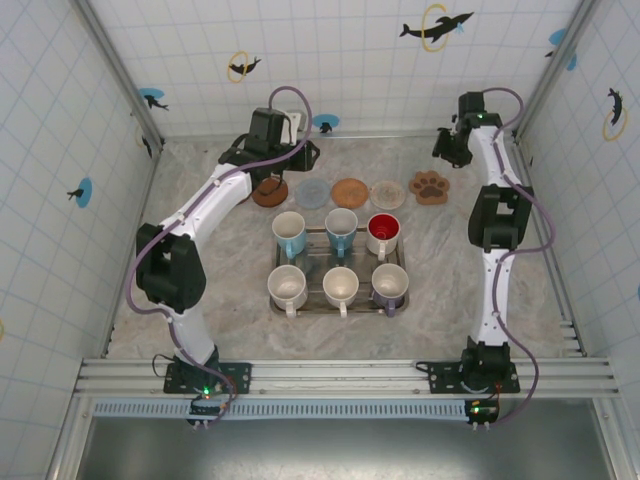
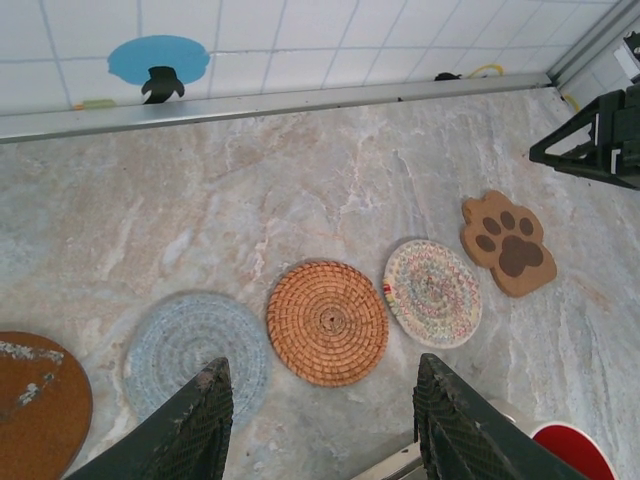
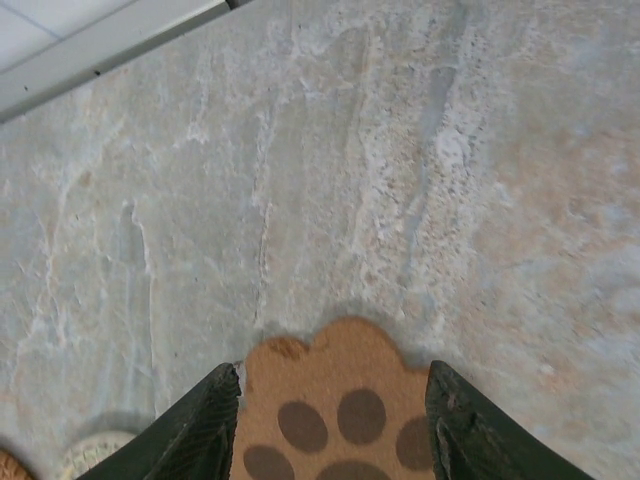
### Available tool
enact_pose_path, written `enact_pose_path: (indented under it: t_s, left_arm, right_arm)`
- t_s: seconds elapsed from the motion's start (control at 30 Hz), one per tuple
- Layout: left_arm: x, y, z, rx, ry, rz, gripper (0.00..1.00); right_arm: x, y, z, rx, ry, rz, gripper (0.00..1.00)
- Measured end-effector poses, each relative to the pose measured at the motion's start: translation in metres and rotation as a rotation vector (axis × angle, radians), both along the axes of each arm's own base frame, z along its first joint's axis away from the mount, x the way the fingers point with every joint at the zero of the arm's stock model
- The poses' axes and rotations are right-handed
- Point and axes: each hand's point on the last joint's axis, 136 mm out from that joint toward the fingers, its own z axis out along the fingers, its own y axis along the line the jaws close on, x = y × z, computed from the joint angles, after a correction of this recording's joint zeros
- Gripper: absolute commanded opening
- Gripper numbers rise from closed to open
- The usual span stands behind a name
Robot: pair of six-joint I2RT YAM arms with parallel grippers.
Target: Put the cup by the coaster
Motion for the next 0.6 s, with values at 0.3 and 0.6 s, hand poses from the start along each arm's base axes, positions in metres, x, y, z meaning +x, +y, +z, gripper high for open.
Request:
enact_pose_path:
  t_s: [0.3,0.6]
  left_arm:
    - [-0.002,0.005,0.003,0.006,-0.013,0.018,0.50]
    - [-0.001,0.005,0.004,0.008,-0.014,0.022,0.50]
  right_arm:
    - [0.015,0.000,-0.047,0.086,0.014,-0.042,0.51]
    - [0.015,0.002,-0.054,0.114,0.026,-0.042,0.50]
